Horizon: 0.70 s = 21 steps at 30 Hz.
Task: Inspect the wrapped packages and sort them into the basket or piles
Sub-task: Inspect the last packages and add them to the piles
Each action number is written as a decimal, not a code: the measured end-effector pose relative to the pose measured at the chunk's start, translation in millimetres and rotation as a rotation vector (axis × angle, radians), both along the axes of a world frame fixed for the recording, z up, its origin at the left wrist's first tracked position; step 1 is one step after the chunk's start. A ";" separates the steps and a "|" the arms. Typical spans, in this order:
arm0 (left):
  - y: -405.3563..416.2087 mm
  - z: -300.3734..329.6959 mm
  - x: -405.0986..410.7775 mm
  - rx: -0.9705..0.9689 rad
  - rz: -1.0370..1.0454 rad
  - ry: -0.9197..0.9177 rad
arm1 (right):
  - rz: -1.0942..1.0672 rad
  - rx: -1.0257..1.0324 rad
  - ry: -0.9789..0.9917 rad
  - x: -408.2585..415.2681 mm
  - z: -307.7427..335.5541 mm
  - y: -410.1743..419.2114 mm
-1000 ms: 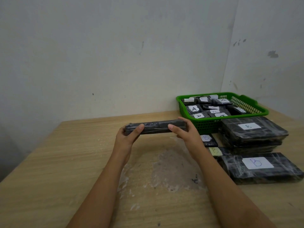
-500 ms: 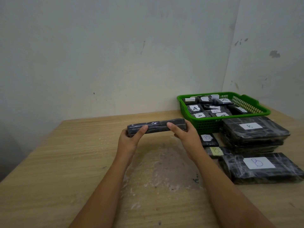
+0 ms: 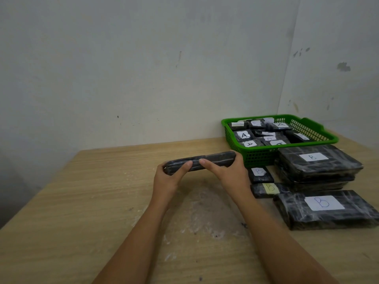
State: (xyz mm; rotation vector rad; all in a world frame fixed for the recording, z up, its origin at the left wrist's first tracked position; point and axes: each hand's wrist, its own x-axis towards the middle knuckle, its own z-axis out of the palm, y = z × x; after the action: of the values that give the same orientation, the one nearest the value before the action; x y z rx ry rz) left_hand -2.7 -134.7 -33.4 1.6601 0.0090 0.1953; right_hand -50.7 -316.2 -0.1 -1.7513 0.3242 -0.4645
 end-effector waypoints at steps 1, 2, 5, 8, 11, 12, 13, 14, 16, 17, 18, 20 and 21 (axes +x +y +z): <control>-2.1 0.2 -1.2 0.010 -0.002 -0.004 | -0.009 -0.002 0.005 -0.8 1.2 0.2; -4.6 1.1 -3.3 0.016 -0.008 -0.005 | -0.017 -0.007 0.007 -1.3 1.7 0.2; -10.8 4.6 -8.5 0.018 0.002 -0.006 | -0.041 -0.012 0.011 -2.5 1.5 0.2; -12.9 5.3 -9.8 0.028 0.011 -0.001 | -0.049 -0.005 0.017 -3.0 0.7 1.1; -12.3 4.2 -10.0 0.033 0.009 0.001 | -0.053 -0.005 0.013 -4.0 1.2 2.9; -12.1 4.2 -9.8 0.033 0.011 0.003 | -0.051 -0.006 0.009 -4.0 0.8 2.9; -11.9 3.8 -9.4 0.027 0.014 0.008 | -0.051 -0.007 0.008 -3.7 0.2 2.6; -11.8 3.5 -9.1 0.014 0.017 0.011 | -0.050 -0.007 0.005 -3.0 -0.5 2.0; -9.7 2.9 -7.9 -0.004 0.026 0.004 | -0.041 -0.002 -0.004 -2.1 -0.9 1.8; -8.4 2.8 -7.4 -0.004 0.032 -0.003 | -0.036 -0.001 -0.009 -2.1 -1.0 2.1; -7.4 3.0 -7.1 -0.002 0.031 -0.009 | -0.035 -0.004 -0.013 -1.7 -1.9 2.0; -6.3 2.7 -6.2 0.001 0.001 -0.017 | -0.047 -0.012 -0.021 -1.1 -4.2 2.3; -5.9 2.8 -6.1 0.000 -0.021 -0.020 | -0.055 -0.013 -0.024 -0.7 -5.4 2.4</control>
State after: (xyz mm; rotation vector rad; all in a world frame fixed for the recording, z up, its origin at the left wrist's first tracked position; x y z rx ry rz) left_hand -8.8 -140.6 -30.6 1.6577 -0.0239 0.1960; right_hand -51.4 -313.8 -5.5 -1.7515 0.3545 -0.5278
